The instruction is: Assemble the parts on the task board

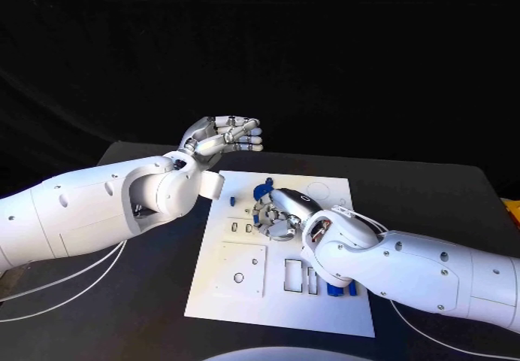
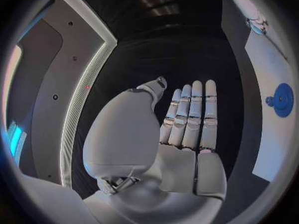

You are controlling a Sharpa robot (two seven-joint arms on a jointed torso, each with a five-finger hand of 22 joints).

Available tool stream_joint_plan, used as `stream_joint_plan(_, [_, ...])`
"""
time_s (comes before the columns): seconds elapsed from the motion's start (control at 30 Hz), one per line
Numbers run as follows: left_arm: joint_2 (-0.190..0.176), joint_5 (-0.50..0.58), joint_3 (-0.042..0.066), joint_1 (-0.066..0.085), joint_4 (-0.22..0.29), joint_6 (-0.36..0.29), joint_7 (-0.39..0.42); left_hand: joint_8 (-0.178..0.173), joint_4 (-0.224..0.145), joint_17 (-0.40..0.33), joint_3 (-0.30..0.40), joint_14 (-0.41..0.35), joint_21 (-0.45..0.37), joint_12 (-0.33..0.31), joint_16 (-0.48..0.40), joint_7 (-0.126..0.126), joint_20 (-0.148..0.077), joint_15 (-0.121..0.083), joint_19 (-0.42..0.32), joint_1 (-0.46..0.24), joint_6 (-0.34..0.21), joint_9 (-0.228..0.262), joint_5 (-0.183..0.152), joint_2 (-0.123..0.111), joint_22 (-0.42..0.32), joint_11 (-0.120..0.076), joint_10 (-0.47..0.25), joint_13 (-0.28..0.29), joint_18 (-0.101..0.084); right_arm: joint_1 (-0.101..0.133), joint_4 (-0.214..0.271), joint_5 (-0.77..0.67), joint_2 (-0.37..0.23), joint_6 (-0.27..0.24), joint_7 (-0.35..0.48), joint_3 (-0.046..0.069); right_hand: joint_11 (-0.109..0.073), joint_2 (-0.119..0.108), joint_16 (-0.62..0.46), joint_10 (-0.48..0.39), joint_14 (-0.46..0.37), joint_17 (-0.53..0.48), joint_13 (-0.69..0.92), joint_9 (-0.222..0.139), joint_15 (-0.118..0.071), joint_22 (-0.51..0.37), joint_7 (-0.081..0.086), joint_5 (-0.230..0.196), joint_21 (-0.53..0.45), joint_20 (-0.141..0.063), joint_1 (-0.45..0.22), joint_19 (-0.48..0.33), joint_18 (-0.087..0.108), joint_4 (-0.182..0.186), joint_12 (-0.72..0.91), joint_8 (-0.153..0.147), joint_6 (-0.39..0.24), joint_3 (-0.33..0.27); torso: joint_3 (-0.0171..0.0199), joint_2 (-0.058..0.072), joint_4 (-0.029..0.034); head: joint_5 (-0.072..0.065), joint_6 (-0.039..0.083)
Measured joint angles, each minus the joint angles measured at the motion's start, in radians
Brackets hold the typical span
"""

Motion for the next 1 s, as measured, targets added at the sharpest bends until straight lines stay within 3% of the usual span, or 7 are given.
stream_joint_plan(0.47, [-0.001, 0.0, 0.0, 0.0, 0.001, 0.0, -0.001, 0.0, 0.0, 0.002, 0.0, 0.0, 0.0, 0.0, 0.0, 0.0, 0.0, 0.0, 0.0, 0.0, 0.0, 0.0, 0.0, 0.0, 0.001, 0.0, 0.0, -0.002, 0.0, -0.015, -0.012, -0.028, 0.019, 0.031, -0.01, -0.004, 0.0, -0.008, 0.0, 0.0, 0.0, 0.0, 0.001, 0.001, 0.0, 0.0, -0.001, 0.0, -0.004, 0.0, -0.008, 0.0, 0.0, 0.003, 0.0, 0.001, 0.0, -0.003, -0.0004, -0.001, -0.0003, 0.009, -0.011])
stream_joint_plan(1.0, [0.0, -0.001, 0.0, 0.0, 0.001, 0.0, -0.002, 0.0, -0.003, 0.003, 0.003, 0.0, 0.0, -0.004, 0.0, 0.001, 0.002, 0.0, -0.002, -0.004, -0.001, 0.0, 0.0, -0.004, 0.002, 0.004, -0.004, -0.003, 0.0, -0.019, -0.031, -0.062, 0.032, 0.052, -0.035, -0.004, 0.0, -0.013, 0.0, 0.0, 0.0, 0.0, -0.004, 0.02, 0.0, 0.0, -0.002, 0.0, -0.009, 0.0, -0.013, 0.0, 0.0, 0.003, 0.0, -0.001, 0.001, -0.003, 0.0001, -0.001, -0.0003, 0.012, -0.012])
